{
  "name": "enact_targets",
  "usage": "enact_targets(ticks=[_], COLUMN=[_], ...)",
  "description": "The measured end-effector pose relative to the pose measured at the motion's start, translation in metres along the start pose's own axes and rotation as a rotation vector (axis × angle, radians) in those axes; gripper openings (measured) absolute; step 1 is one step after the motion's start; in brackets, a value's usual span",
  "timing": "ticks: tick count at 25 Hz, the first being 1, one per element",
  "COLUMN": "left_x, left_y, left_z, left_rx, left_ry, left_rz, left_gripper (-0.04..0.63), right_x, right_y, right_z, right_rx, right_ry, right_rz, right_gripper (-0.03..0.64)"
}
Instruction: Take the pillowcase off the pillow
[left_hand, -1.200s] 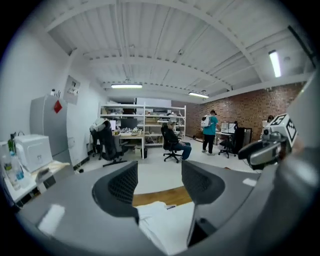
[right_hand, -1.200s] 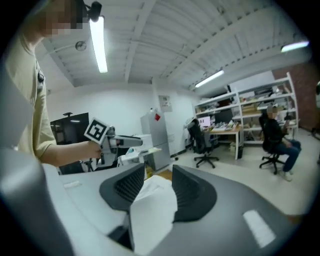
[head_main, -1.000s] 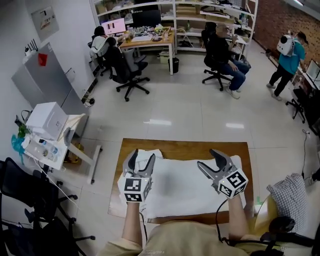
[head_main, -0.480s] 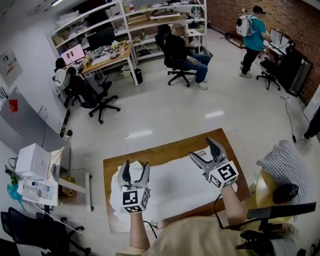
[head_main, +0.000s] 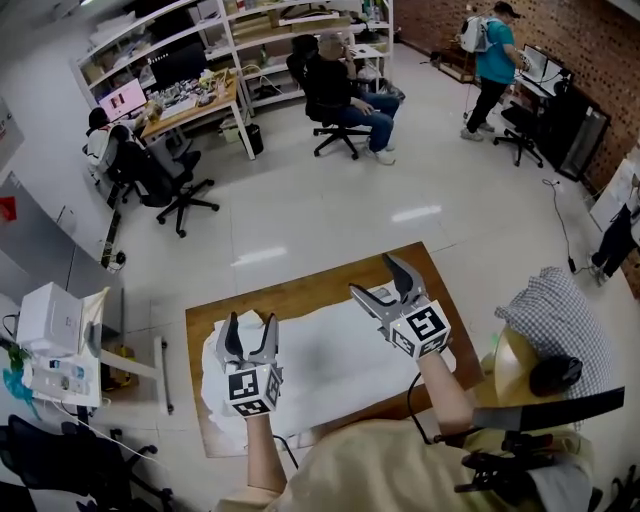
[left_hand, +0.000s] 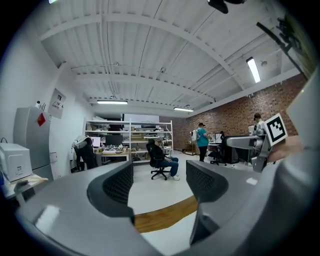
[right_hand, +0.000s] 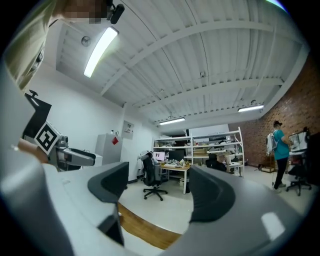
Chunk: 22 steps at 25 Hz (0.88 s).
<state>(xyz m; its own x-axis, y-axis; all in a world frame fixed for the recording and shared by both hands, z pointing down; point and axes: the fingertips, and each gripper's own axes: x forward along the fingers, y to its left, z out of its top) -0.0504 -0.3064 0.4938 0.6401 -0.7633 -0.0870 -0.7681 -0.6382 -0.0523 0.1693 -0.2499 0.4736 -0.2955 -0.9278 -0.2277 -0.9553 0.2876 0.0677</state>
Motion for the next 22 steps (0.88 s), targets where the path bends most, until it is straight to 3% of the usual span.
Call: enact_targets(ticks=[6, 12, 22], left_x=[-0.004, -0.006, -0.013], left_y=[-0.010, -0.044, -0.039], left_z=[0.007, -0.009, -0.027], left_rx=[0.011, 0.060, 0.070], left_ry=[-0.005, -0.012, -0.010], left_rz=[0.017, 0.019, 0.055], left_gripper=[0.316, 0.319, 0.319], right_x=[-0.009, -0.050, -0.054], right_y=[-0.004, -0.022, -0.016], right_z=[0.001, -0.009, -0.038], right_rx=[0.015, 0.013, 0.010], right_ry=[-0.009, -0.036, 0.019], right_rz=[-0.016, -0.115, -0.168], right_gripper=[0.362, 0.359, 0.354])
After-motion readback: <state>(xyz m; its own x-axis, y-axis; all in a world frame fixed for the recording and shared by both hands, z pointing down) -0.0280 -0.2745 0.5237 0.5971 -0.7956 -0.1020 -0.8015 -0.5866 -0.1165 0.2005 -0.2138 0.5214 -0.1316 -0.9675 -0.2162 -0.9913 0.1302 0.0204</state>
